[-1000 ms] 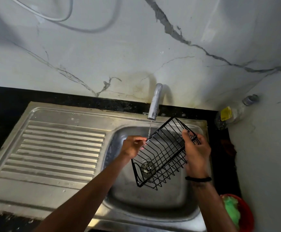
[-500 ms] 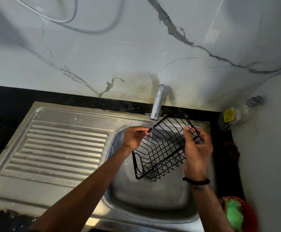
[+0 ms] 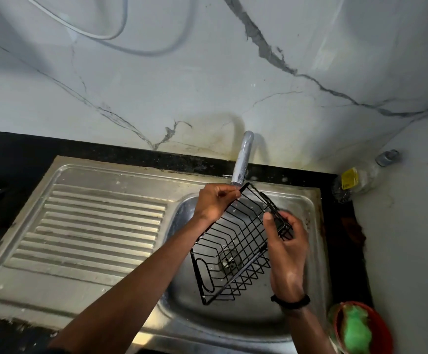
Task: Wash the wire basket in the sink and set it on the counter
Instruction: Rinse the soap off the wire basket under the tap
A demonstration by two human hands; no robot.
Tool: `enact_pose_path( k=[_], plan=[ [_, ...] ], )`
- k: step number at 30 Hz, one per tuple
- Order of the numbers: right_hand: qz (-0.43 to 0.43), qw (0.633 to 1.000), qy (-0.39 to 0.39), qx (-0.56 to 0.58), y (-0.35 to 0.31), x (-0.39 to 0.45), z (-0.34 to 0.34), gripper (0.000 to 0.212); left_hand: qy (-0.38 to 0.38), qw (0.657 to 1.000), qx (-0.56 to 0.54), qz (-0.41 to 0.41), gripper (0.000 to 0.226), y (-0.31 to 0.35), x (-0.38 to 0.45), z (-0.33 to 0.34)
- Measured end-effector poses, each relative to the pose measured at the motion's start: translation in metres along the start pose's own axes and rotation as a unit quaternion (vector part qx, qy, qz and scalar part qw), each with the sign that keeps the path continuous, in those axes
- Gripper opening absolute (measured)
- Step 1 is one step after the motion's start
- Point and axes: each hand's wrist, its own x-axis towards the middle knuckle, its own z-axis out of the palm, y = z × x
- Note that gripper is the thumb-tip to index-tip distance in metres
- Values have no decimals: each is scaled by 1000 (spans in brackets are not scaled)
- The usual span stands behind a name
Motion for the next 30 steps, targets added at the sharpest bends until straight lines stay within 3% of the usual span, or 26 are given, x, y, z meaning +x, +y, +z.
enact_pose_path(
  k=[4,11,16,18,23,26,30],
  plan=[
    [1,1000,-12,-10,11,-7,-3,44,3,1000,-7,-2,19,8,2,2],
    [-11,997,-71,-37,22,5,-11,48,4,999,32,38,15,14,1,-10],
    [-23,990,-138,17,10,36,0,26,-22,995,84,49,23,17,-4,-45],
    [-17,982,-187,28,3,53,8,28,-38,993,101,56,30,17,-2,-59],
    [44,932,-353,69,-6,100,28,50,-144,957,241,71,63,39,14,-76],
    [62,901,-421,79,-8,119,43,76,-247,922,297,26,87,50,21,-78],
    [52,899,-427,84,-5,130,57,74,-310,928,205,-29,94,56,13,-82]
  ],
)
